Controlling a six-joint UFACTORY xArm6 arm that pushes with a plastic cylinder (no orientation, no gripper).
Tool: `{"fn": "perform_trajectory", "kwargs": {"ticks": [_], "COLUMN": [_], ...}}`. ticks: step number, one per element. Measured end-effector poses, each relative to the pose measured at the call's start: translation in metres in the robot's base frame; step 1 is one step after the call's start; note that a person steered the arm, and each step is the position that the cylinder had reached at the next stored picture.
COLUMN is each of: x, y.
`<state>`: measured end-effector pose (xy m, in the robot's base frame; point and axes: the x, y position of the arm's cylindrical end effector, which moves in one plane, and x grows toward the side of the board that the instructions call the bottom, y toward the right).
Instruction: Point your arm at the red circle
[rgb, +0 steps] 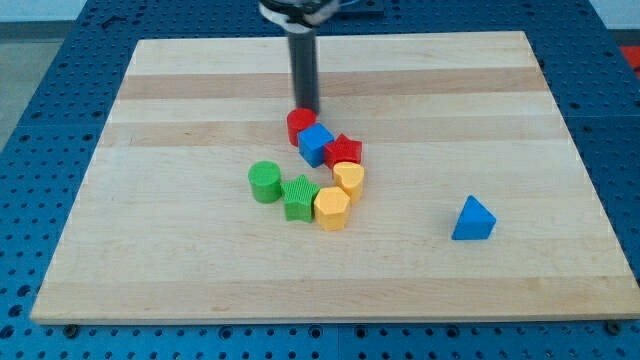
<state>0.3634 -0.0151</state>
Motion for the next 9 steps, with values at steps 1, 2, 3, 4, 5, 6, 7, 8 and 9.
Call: {"fn": "perform_trajectory", "kwargs": {"ticks": [1, 2, 3, 4, 5, 6, 7, 8, 9], "x": [0.032, 0.068, 0.062, 0.017, 0.002, -0.003, -0.006, -0.015, -0.020], "y": [0.066, 0.145, 0.172, 0.150, 0.112, 0.073, 0.037, 0.008, -0.003]}}
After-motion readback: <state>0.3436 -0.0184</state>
